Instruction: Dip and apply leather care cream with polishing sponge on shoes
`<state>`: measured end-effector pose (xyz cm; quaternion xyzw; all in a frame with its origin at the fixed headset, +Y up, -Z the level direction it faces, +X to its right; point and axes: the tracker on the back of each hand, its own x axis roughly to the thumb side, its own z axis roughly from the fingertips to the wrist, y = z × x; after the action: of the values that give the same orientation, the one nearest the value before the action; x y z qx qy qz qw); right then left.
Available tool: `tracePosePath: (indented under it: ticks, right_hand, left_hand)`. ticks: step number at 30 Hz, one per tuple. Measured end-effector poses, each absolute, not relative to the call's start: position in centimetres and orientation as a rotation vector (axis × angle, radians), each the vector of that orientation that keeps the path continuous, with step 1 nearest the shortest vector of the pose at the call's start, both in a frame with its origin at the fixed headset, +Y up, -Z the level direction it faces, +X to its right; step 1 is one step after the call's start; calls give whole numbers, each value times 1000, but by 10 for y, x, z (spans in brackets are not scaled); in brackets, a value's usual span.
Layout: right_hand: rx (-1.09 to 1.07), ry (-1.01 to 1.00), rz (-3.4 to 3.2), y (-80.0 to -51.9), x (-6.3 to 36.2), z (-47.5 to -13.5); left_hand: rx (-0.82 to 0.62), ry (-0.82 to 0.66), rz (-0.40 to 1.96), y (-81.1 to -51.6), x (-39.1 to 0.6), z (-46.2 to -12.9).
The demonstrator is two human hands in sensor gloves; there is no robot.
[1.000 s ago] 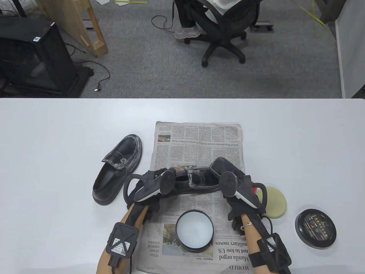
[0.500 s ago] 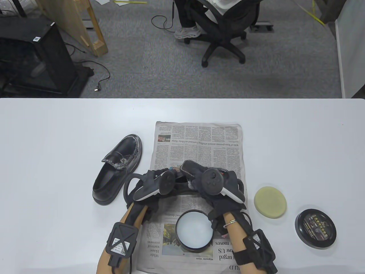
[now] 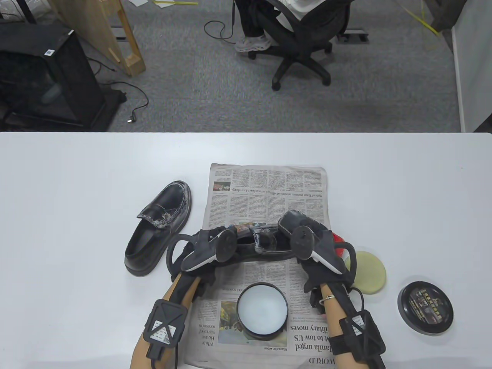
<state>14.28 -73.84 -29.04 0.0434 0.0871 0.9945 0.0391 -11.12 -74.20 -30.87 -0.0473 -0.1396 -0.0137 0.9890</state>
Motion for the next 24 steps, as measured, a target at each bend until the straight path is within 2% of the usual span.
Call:
tracePosePath:
  ticks: [8,14,18,24]
  right_hand:
    - [409,241,2873,-726,128,-257]
    - [510,196,2742,-717,93,-262]
    - [433,293,2716,-720,84,-286]
    - [202,371,2789,-733,98,-315]
  left_hand:
    - [-103,-294,-20,-742,-110,-310]
    - [-113,-307,-13,-743,-110,-310]
    - [-109,-314,-12,-743,-110,-310]
    - [-98,-309,-13,-743,-110,-309]
